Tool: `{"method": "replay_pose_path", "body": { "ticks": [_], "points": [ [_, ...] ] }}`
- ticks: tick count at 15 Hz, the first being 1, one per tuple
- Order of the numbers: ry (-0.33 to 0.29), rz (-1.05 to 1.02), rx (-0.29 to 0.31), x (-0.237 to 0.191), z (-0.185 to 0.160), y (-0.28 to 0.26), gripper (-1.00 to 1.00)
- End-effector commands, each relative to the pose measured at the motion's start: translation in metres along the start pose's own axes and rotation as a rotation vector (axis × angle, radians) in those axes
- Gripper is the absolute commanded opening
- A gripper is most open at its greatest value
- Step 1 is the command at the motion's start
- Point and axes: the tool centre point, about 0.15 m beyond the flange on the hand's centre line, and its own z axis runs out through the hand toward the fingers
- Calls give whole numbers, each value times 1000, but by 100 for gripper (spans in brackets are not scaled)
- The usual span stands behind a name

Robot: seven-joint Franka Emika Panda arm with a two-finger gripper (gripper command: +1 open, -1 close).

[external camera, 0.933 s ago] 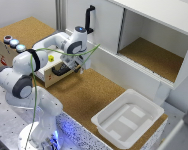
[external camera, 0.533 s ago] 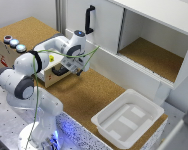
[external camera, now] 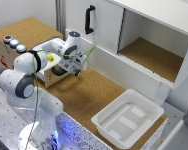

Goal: Close the cabinet drawer

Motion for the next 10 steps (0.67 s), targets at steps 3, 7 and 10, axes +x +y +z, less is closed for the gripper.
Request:
{"method": "replay_pose_path", "body": {
  "ticks": [3, 7, 10],
  "points": [
    [-57, 3, -79, 20, 24, -31, -100],
    [-73, 1, -60, 19, 31, -56, -100],
    [-72, 7, -20, 20, 25, -74, -100]
  ]
}}
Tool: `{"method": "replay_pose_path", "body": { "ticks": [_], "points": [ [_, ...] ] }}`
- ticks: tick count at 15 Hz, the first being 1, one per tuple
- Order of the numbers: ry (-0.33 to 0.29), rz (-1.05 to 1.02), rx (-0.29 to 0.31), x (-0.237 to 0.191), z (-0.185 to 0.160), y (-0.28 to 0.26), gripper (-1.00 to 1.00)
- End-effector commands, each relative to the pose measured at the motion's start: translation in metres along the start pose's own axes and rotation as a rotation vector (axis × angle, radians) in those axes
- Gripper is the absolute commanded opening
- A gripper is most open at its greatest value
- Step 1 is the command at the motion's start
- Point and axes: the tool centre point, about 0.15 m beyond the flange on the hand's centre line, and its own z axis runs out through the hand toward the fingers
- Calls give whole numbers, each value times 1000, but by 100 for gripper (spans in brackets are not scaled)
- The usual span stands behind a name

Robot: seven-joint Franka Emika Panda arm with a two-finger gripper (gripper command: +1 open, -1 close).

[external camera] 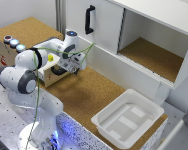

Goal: Close the cabinet drawer

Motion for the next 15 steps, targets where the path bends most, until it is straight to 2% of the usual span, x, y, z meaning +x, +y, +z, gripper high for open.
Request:
{"method": "replay_pose_path", "body": {
  "ticks": [1, 7, 10, 15],
  "points": [
    [-51, 4, 2, 16, 4, -49, -100],
    [-57, -49, -5, 2, 9, -104, -100],
    [-37, -93, -17, -1, 9, -136, -100],
    [2, -157, -4, -6, 1, -181, -100]
  ]
}}
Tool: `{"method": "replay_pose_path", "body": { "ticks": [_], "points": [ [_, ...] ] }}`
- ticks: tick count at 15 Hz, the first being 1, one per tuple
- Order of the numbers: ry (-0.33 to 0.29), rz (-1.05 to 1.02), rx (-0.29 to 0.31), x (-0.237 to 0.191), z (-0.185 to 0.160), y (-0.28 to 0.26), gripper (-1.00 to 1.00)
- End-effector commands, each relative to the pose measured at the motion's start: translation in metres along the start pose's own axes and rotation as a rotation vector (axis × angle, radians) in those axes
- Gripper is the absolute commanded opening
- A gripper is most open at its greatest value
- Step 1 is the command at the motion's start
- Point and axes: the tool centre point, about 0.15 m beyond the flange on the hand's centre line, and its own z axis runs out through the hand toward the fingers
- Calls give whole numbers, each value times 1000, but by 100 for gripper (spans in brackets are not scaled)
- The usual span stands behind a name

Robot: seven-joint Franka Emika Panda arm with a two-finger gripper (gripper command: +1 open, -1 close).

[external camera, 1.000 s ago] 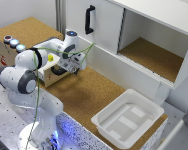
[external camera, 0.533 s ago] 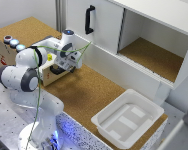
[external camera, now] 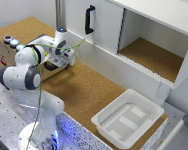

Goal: Close the cabinet drawer

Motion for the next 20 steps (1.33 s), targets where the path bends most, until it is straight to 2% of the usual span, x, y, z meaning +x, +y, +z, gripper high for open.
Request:
{"method": "replay_pose_path", "body": {
  "ticks": [1, 5, 8, 11, 13, 14, 20],
  "points": [
    [-8, -25, -52, 13, 4, -62, -100],
    [18, -9, -30, 12, -8, -60, -100],
    [9, 45, -5, 17, -9, -44, -100],
    [10, 33, -17, 15, -9, -46, -100],
    [-16, 48, -28, 16, -7, -40, -100],
    [-33, 65, -41, 17, -8, -35, 100],
    [-45, 80, -41, 18, -12, -30, 100]
  ]
}}
